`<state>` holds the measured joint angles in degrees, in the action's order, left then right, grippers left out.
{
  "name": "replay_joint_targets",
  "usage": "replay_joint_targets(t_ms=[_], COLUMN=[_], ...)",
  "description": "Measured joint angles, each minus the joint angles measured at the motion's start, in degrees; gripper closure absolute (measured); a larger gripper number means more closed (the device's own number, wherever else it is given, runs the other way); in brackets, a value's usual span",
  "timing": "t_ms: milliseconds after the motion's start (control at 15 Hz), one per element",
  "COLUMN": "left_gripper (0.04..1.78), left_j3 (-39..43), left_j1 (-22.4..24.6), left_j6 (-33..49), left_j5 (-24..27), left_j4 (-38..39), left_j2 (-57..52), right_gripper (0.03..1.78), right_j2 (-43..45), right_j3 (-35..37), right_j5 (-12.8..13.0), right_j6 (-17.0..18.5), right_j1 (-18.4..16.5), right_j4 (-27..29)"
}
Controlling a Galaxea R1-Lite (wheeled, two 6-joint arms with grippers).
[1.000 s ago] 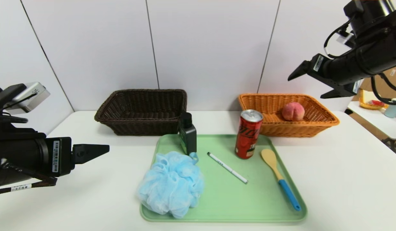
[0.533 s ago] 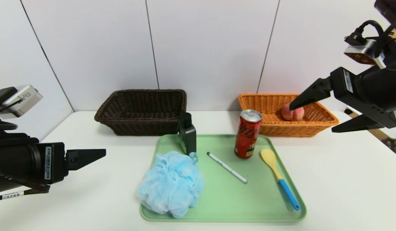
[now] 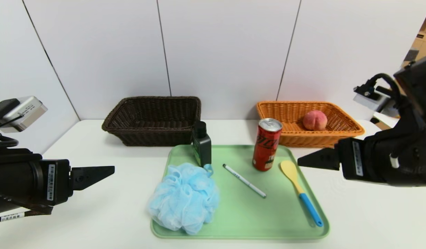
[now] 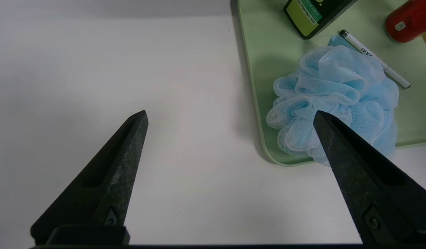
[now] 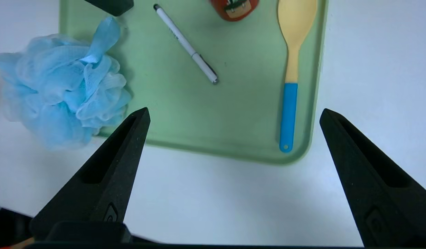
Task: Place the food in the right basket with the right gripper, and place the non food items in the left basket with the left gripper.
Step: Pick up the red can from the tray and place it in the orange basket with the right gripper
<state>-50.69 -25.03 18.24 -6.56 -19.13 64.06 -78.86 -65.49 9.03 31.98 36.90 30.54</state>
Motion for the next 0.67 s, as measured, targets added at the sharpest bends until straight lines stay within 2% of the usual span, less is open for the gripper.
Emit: replay_joint_targets(t_ms=[200,333,467,667], left_gripper=[0.13,0.13,0.13,0.13], left_j3=[0.9,1.1,1.1,1.1], left_j1=[0.0,-0.1,-0.1,-0.1], left_j6=[0.0,0.0,0.0,0.0], left_j5=[0.0,0.0,0.0,0.0], left_j4=[-0.1,-0.1,-0.1,-0.1], left_j2=[-0.2,-0.3,-0.3,-0.3], right_gripper=[0.12,0.12,0.12,0.12], right_j2=[3.3,6.1,8.1,9.4], right_j3=[16.1,21.9,25.8,31.5], right_j5=[2.6,2.9,2.1,-0.4], right_j6=[-8.6,-11.8,-12.0,-12.6], right_j1=[1.6,2.1,2.7,3.6], right_j4=[-23.0,-33.9,-37.3,-43.7])
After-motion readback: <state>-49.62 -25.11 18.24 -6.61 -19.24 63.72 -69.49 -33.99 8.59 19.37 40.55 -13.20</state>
